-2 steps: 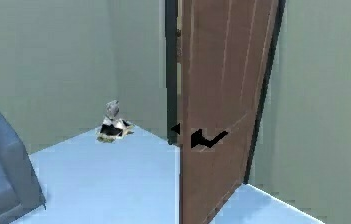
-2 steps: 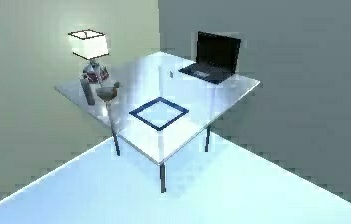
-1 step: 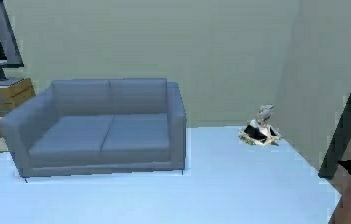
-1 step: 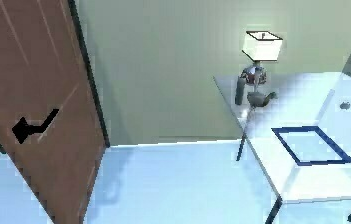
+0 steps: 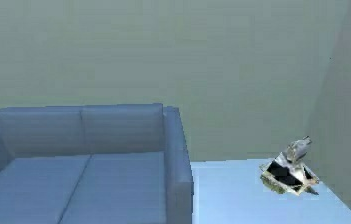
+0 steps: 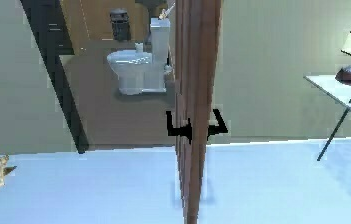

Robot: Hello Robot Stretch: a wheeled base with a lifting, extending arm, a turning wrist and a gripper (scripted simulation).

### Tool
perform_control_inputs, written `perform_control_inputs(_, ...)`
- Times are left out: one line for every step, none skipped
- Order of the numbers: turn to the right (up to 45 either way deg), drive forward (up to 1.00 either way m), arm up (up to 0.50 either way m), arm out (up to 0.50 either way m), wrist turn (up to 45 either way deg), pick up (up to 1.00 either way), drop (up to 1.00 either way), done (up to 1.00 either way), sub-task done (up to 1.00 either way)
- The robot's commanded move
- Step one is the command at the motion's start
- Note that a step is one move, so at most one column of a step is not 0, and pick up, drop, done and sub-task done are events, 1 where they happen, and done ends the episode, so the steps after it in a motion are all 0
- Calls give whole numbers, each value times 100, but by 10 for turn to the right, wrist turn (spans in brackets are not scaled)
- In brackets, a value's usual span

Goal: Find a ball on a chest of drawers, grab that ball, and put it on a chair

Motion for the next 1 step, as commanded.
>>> perform_control_inputs(330, 0, 0, 0, 0, 0, 0, 0, 0)
